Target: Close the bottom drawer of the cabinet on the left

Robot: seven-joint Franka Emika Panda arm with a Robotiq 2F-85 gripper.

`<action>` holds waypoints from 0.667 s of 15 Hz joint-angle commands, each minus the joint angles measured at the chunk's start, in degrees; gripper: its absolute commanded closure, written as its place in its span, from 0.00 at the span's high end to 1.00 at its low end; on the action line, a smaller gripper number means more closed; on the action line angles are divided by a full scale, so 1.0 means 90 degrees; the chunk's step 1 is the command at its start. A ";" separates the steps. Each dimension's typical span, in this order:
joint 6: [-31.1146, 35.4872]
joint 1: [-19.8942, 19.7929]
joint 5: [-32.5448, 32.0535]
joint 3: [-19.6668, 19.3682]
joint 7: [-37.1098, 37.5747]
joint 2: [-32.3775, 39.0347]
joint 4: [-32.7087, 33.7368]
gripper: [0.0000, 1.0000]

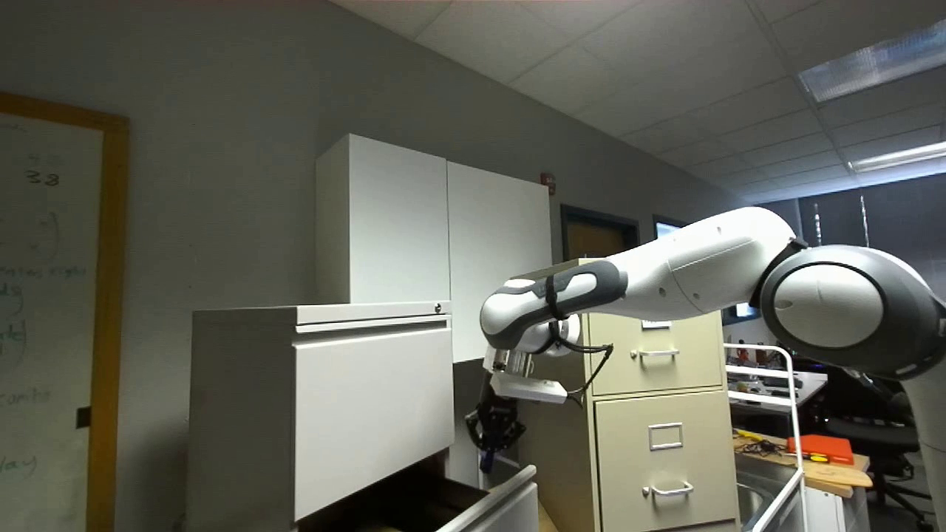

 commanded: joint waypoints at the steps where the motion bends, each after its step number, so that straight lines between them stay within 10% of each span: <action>1: -0.0229 -0.0336 0.0219 -0.0285 -0.0073 -0.0414 0.0149 0.00; 10: -0.0655 -0.0596 -0.0132 -0.0525 0.0273 -0.0282 -0.0415 0.02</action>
